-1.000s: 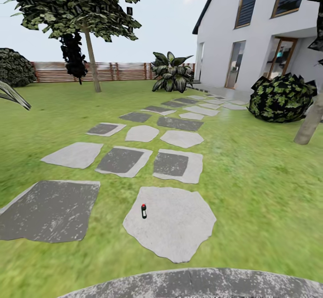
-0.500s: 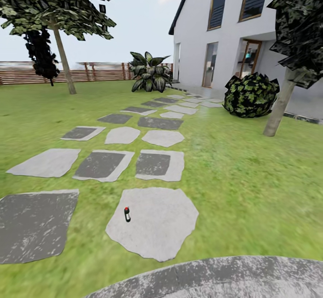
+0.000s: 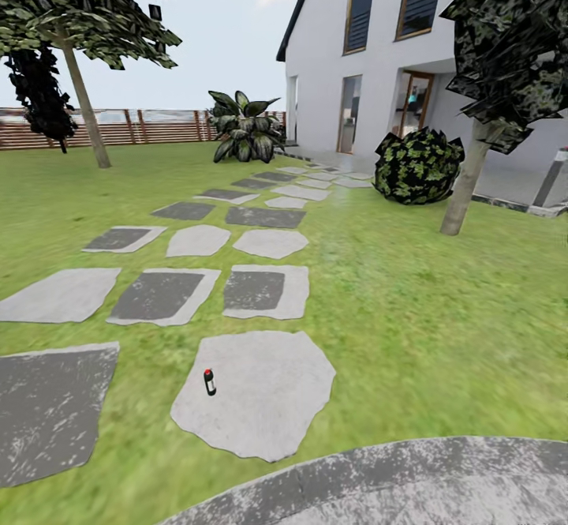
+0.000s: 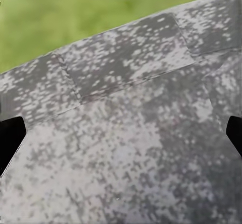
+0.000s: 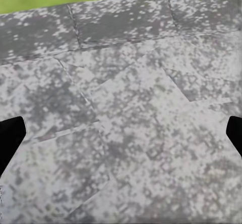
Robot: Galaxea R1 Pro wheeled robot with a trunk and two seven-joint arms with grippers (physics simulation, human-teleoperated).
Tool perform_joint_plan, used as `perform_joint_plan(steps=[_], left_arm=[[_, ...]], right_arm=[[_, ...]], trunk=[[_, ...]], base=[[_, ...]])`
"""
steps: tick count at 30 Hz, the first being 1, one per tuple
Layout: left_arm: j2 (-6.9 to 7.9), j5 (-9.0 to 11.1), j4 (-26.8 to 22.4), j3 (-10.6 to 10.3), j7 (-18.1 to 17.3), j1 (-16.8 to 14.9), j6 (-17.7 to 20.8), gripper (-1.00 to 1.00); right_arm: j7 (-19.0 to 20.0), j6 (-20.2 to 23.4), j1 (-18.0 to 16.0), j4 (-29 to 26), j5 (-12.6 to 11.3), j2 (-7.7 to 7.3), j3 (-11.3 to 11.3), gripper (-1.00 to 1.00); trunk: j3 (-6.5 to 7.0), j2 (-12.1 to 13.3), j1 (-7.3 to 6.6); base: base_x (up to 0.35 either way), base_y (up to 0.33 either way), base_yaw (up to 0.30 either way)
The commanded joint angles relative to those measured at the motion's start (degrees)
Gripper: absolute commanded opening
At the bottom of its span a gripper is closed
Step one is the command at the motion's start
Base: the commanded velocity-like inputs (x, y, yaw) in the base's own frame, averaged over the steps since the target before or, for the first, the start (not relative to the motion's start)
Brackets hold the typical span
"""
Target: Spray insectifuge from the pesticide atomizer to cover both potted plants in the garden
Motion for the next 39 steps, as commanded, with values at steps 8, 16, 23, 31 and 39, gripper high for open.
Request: perform_joint_plan(steps=[8, 16, 23, 31, 39], left_arm=[[0.0, -0.04, 0.07, 0.02, 0.04, -0.03, -0.21, 1.0], [0.0, -0.04, 0.09, 0.08, 0.04, -0.03, -0.16, 1.0], [0.0, -0.04, 0.07, 0.05, 0.04, -0.03, -0.18, 1.0], [0.0, 0.05, 0.09, 0.01, 0.04, -0.03, -0.18, 1.0], [0.0, 0.05, 0.04, 0.03, 0.04, -0.03, -0.19, 1.0]], right_arm=[[0.16, -0.17, -0.02, 0.15, 0.05, 0.01, 0.12, 1.0], [0.17, -0.15, -0.02, 0.16, 0.05, 0.01, 0.15, 1.0], [0.17, -0.16, -0.02, 0.08, 0.05, 0.01, 0.15, 1.0], [0.17, -0.16, -0.02, 0.09, 0.05, 0.01, 0.15, 1.0], [0.17, -0.17, -0.02, 0.08, 0.05, 0.01, 0.15, 1.0]], trunk=[[-0.05, -0.02, -0.01], [-0.05, -0.02, -0.01], [-0.05, -0.02, -0.01], [-0.05, -0.02, -0.01], [-0.05, -0.02, -0.01]], base=[[0.128, 0.243, -0.009], [0.203, 0.292, 0.0], [0.206, 0.293, -0.172], [0.084, 0.305, -0.297], [0.001, 0.308, -0.3]])
